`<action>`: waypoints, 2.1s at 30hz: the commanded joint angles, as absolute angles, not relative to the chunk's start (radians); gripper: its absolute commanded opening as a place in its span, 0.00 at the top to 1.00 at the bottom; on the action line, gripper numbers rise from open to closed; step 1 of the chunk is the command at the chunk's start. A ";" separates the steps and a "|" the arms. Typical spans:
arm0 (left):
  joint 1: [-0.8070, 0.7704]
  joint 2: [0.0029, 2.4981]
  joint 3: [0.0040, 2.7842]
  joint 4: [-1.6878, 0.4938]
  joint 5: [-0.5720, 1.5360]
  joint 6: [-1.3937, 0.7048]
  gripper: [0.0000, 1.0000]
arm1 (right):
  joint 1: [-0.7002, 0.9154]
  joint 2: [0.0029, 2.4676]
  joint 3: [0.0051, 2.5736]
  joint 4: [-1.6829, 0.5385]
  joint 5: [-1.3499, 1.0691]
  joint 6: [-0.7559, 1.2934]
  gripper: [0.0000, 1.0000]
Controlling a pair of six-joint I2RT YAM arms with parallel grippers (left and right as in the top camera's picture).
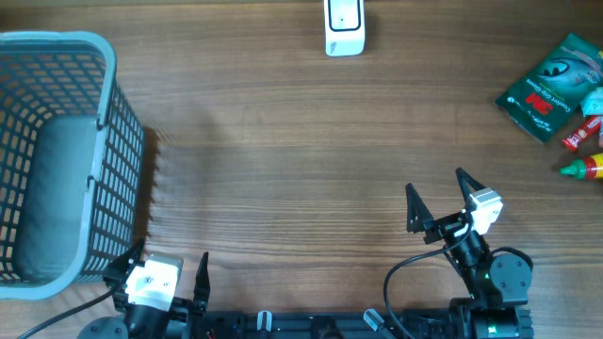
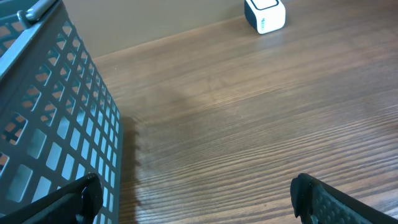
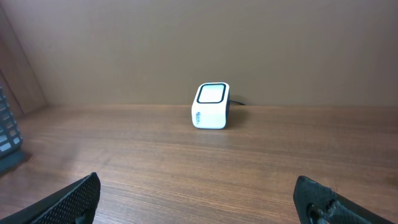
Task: Scan the item barcode
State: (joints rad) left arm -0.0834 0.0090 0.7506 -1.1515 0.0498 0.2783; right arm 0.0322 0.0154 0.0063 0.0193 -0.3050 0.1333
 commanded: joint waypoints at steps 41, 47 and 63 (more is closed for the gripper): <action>-0.008 0.004 0.093 0.024 0.052 -0.112 0.00 | 0.037 0.014 0.005 0.023 -0.285 0.132 0.01; -0.008 0.004 0.005 0.051 0.024 -0.055 0.00 | 0.037 0.014 0.005 0.023 -0.285 0.132 0.00; 0.005 0.004 0.006 -0.077 0.035 -0.034 0.00 | 0.037 0.014 0.005 0.023 -0.285 0.132 0.00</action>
State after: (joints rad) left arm -0.0032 0.0090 0.0113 -0.0719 0.0414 -0.0502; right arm 0.0322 0.0158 0.0063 0.0193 -0.3050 0.1329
